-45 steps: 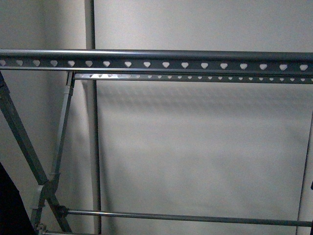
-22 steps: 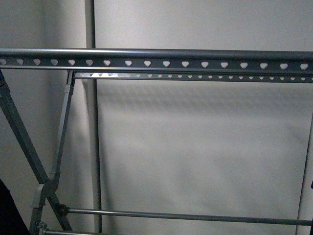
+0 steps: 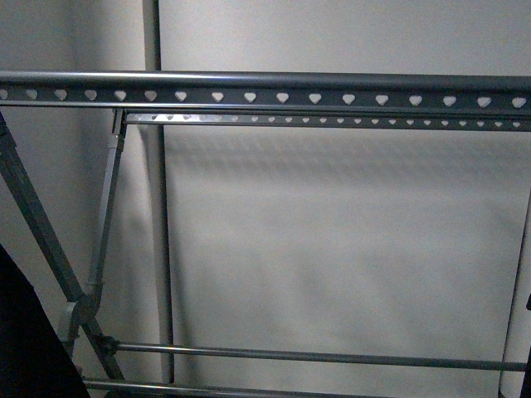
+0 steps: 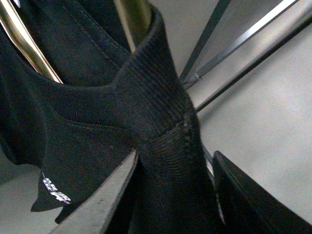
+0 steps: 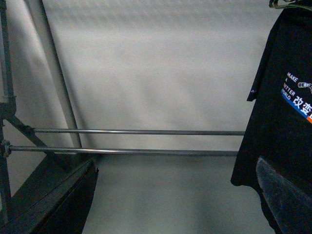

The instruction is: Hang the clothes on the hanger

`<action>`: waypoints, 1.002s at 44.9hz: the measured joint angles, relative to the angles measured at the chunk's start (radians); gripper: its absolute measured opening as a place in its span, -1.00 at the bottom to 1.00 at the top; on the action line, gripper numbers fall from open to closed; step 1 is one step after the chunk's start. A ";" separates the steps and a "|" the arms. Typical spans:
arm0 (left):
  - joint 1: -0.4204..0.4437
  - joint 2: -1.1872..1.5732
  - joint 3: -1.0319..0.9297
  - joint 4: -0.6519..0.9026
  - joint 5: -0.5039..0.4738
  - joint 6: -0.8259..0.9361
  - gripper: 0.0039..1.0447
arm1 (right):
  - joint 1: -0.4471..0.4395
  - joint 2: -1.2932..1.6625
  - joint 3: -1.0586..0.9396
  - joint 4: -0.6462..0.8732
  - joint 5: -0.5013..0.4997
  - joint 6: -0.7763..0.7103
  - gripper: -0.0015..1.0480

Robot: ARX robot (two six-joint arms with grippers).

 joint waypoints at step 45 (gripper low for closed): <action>0.197 -0.399 -0.353 -0.608 1.355 1.155 -0.93 | 0.000 0.000 0.000 0.000 0.000 0.000 0.86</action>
